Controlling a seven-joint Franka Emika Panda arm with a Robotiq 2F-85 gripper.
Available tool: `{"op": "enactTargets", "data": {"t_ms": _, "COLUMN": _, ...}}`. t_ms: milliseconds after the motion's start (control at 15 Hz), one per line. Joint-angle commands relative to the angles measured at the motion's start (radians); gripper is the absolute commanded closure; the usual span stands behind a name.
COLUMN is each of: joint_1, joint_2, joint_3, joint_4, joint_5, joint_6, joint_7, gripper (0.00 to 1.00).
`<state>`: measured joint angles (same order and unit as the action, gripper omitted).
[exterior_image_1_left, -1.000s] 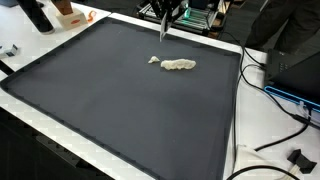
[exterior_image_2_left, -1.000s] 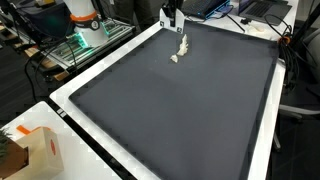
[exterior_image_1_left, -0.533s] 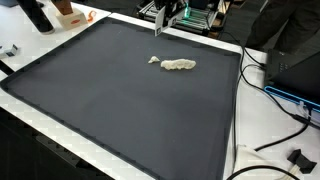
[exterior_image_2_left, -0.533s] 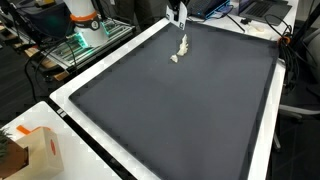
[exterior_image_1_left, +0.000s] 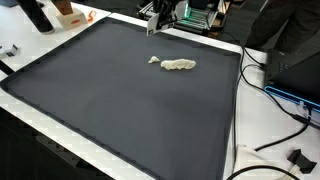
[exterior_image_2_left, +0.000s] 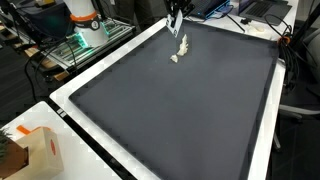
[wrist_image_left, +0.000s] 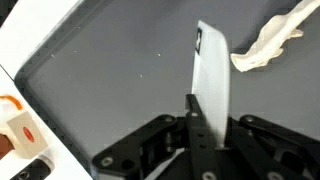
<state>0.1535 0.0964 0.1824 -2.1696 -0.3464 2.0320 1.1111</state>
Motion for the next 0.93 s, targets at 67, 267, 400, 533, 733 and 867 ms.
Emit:
{"op": "enactTargets", "data": {"t_ms": 67, "joint_1": 0.052, "joint_2": 0.120, "joint_3": -0.030, "joint_4": 0.113, "joint_5": -0.093, "joint_6": -0.130, "joint_7": 0.182, "gripper": 0.99}}
{"op": "enactTargets", "data": {"t_ms": 267, "joint_1": 0.077, "joint_2": 0.178, "joint_3": -0.050, "joint_4": 0.163, "joint_5": -0.136, "joint_6": -0.197, "joint_7": 0.274, "gripper": 0.99}}
{"op": "enactTargets", "data": {"t_ms": 400, "joint_1": 0.092, "joint_2": 0.214, "joint_3": -0.064, "joint_4": 0.191, "joint_5": -0.160, "joint_6": -0.237, "joint_7": 0.327, "gripper": 0.99}}
{"op": "enactTargets", "data": {"t_ms": 533, "joint_1": 0.104, "joint_2": 0.244, "joint_3": -0.076, "joint_4": 0.215, "joint_5": -0.172, "joint_6": -0.266, "joint_7": 0.363, "gripper": 0.99}}
{"op": "enactTargets", "data": {"t_ms": 733, "joint_1": 0.115, "joint_2": 0.285, "joint_3": -0.091, "joint_4": 0.241, "joint_5": -0.181, "joint_6": -0.287, "joint_7": 0.402, "gripper": 0.99}}
{"op": "enactTargets", "data": {"t_ms": 867, "joint_1": 0.123, "joint_2": 0.307, "joint_3": -0.099, "joint_4": 0.252, "joint_5": -0.186, "joint_6": -0.289, "joint_7": 0.418, "gripper": 0.99}}
